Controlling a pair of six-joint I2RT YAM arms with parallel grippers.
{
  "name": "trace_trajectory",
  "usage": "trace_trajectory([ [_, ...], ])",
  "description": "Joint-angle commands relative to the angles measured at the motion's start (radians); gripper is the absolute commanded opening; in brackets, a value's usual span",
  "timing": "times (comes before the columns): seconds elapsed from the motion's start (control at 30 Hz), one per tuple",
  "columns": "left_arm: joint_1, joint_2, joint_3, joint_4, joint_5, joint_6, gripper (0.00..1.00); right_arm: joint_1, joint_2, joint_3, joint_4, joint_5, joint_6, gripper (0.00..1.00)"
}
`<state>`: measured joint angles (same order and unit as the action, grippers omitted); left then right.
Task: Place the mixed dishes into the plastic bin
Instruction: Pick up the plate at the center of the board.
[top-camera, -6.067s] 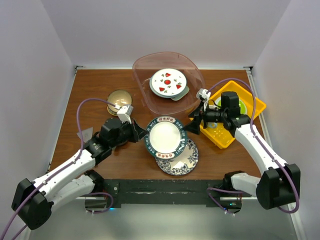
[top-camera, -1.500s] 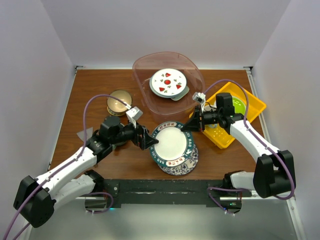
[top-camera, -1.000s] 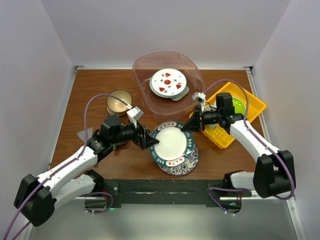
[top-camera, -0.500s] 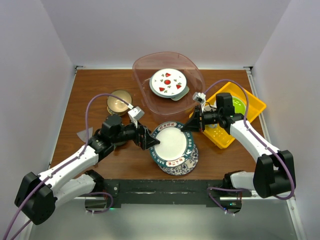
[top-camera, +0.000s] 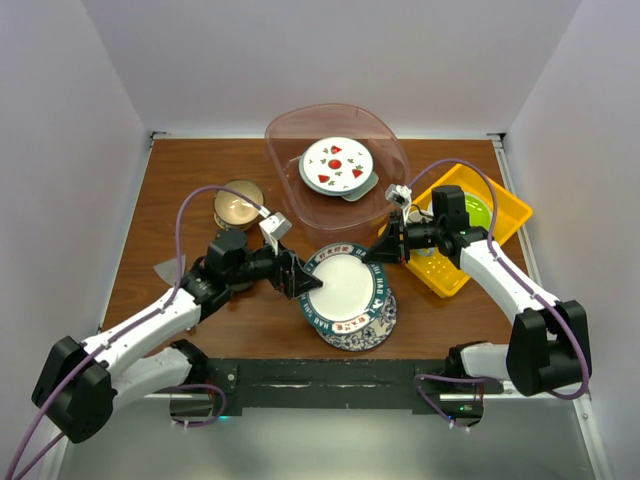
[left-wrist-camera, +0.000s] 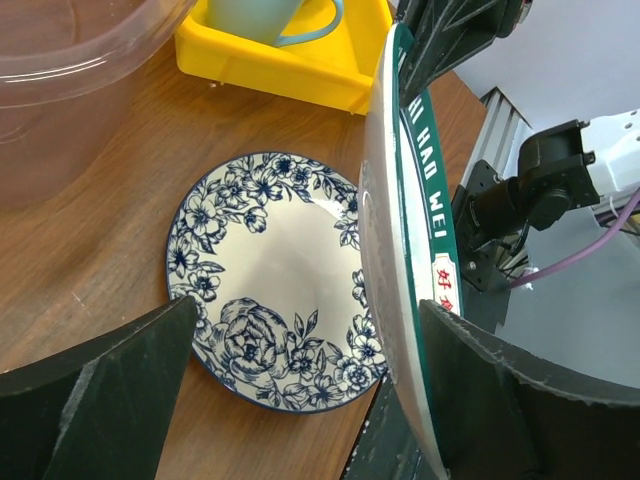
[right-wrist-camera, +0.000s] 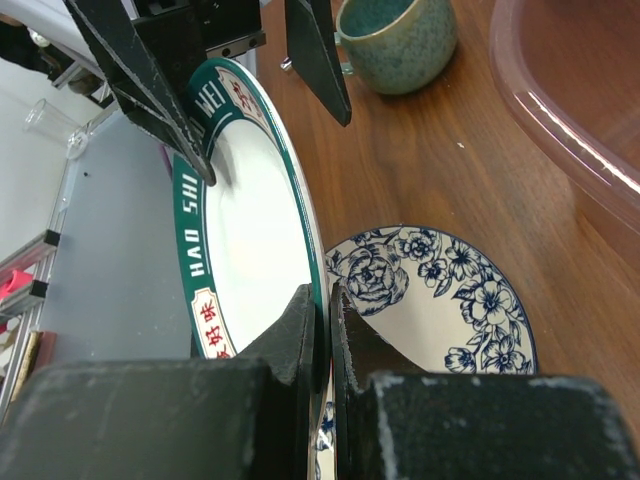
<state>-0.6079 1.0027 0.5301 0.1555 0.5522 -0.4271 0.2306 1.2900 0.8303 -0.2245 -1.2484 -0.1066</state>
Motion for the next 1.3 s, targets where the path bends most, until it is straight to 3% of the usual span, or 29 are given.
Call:
trace_trajectory([
  [0.0,-0.006,0.027,0.004,0.075,0.026,-0.018,0.89,0.006,-0.014,0.047,0.013,-0.079,0.005,0.00],
  [0.1,-0.006,0.045,0.008,0.076,0.034,-0.025,0.67,0.004,-0.012,0.047,0.013,-0.069,0.007,0.00],
  [0.13,-0.006,0.045,0.011,0.073,0.034,-0.032,0.52,0.004,-0.014,0.047,0.013,-0.062,0.007,0.00],
  [0.2,-0.007,0.045,0.016,0.065,0.029,-0.036,0.36,0.006,-0.012,0.049,0.014,-0.048,0.008,0.00],
  [0.23,-0.007,0.040,0.016,0.061,0.025,-0.044,0.21,0.004,-0.014,0.049,0.011,-0.043,0.008,0.00],
  [0.3,-0.007,0.028,0.021,0.044,0.005,-0.055,0.03,0.006,-0.012,0.053,-0.001,-0.022,-0.002,0.00],
  [0.33,-0.007,0.024,0.021,0.033,-0.003,-0.071,0.00,0.006,-0.015,0.058,-0.013,-0.011,-0.014,0.00],
  [0.5,-0.006,-0.025,0.004,0.036,-0.015,-0.179,0.00,0.006,-0.029,0.105,-0.154,0.061,-0.155,0.04],
  [0.73,-0.001,-0.081,-0.021,0.055,-0.029,-0.305,0.00,0.006,-0.052,0.248,-0.447,0.184,-0.467,0.37],
  [0.77,0.002,-0.082,-0.019,0.059,-0.028,-0.312,0.00,0.006,-0.051,0.286,-0.516,0.187,-0.534,0.48],
  [0.9,0.014,-0.090,-0.024,0.084,-0.038,-0.349,0.00,0.004,-0.044,0.352,-0.585,0.239,-0.562,0.71],
  [0.97,0.017,-0.102,-0.024,0.099,-0.057,-0.361,0.00,0.004,-0.040,0.372,-0.602,0.234,-0.533,0.81],
  [1.1,0.031,-0.121,-0.021,0.122,-0.100,-0.380,0.00,0.003,-0.044,0.369,-0.541,0.240,-0.362,0.88],
  [1.27,0.043,-0.128,-0.005,0.156,-0.149,-0.407,0.00,0.003,-0.095,0.252,-0.266,0.277,0.051,0.97],
])
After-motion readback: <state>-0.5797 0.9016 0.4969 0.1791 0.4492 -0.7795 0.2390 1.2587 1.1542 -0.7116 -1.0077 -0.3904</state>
